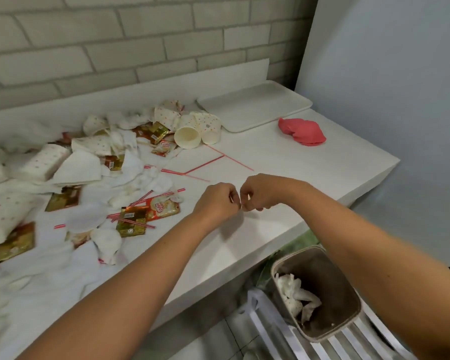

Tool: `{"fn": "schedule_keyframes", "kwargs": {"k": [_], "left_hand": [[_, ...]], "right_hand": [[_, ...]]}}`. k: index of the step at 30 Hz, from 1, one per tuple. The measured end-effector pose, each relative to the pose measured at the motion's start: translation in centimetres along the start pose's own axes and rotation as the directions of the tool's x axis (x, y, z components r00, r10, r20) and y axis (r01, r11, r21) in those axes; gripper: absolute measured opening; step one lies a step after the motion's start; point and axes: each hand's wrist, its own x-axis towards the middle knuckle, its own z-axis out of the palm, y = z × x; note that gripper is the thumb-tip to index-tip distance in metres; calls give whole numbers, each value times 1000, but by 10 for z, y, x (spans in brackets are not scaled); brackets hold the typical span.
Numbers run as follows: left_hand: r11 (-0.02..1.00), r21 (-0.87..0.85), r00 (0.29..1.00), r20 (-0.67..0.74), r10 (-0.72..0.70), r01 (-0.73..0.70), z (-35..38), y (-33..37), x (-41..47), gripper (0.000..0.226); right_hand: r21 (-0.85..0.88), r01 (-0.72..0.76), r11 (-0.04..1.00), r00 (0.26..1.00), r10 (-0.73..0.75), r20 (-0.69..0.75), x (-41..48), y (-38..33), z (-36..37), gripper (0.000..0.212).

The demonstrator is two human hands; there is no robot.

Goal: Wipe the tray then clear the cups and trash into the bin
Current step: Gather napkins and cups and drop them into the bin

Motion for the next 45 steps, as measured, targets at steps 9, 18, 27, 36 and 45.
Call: {"fn": "schedule_keyframes", "kwargs": {"k": [9,18,27,36,45], "left_hand": [[998,-41,988,-142,-52,47,-79,-78,-48,8],[996,-55,980,-182,-83,74,-129,-132,-103,9],[952,277,991,-24,-131,132,-129,-170,-115,45],[928,369,981,156,-114,49,-111,-184,-99,66],[987,154,989,-146,-21,43,-101,-184,-90,33]], "right_hand": [[-39,320,947,942,-322,-90,39,-96,22,6],[-38,568,822,823,-567,32,52,-153,53,72],[-213,492,844,868,-493,51,62,-162,66,72],[-214,428,878,899,-438,1,61,-151,62,58],[-18,399,917,915,-399,-56,52,-144,41,32]]}}
